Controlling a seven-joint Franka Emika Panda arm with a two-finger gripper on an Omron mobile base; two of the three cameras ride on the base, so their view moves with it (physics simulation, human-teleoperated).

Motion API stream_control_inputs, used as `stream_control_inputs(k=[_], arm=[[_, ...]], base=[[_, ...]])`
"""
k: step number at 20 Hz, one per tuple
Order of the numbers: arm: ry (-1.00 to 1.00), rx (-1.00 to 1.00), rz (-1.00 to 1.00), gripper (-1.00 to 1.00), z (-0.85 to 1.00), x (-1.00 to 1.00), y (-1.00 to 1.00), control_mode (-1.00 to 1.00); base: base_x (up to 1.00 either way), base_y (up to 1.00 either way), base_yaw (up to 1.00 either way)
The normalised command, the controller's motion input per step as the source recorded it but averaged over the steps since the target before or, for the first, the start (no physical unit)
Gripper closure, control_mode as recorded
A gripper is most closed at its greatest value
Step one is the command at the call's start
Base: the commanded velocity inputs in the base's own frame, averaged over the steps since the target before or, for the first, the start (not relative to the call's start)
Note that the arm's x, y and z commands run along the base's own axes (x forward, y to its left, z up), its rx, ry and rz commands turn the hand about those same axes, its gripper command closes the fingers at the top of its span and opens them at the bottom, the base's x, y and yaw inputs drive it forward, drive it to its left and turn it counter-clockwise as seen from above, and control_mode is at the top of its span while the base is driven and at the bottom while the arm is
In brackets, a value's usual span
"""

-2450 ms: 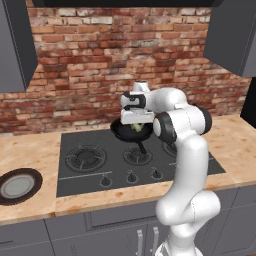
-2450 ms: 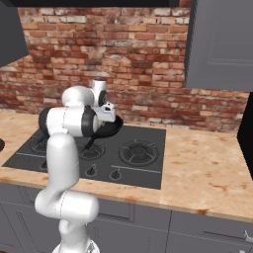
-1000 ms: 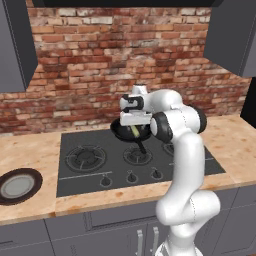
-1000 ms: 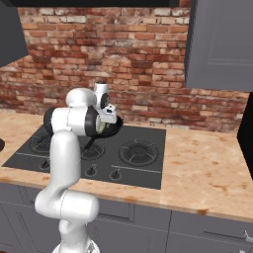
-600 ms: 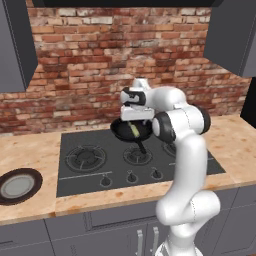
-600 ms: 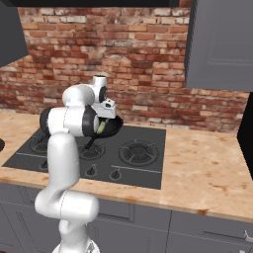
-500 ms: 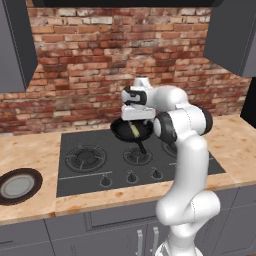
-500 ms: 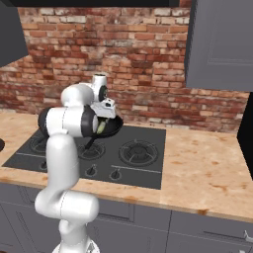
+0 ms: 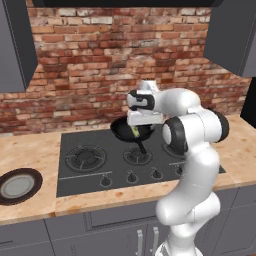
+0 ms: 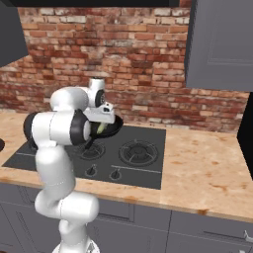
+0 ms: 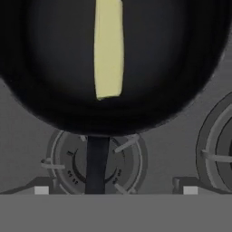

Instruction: Pick up the butter stick and place it in the pan. Then turn on the burner for the pan.

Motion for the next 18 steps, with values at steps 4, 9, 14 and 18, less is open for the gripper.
stream_control_inputs(k=[4,9,14,18], arm=[[-0.14,0.00,0.00,-1.00,0.02,-0.62,-0.05,-1.00],[-0.17,0.00,0.00,-1.00,0.02,-0.48,-0.07,-1.00],[-0.01,0.00,0.00,-1.00,0.10,-0.28,-0.07,-1.00],[0.00,0.00,0.00,-1.00,0.04,-0.31,-0.01,-1.00]], base=[[0.00,0.00,0.00],[0.00,0.00,0.00],[0.00,0.00,0.00],[0.00,0.00,0.00]])
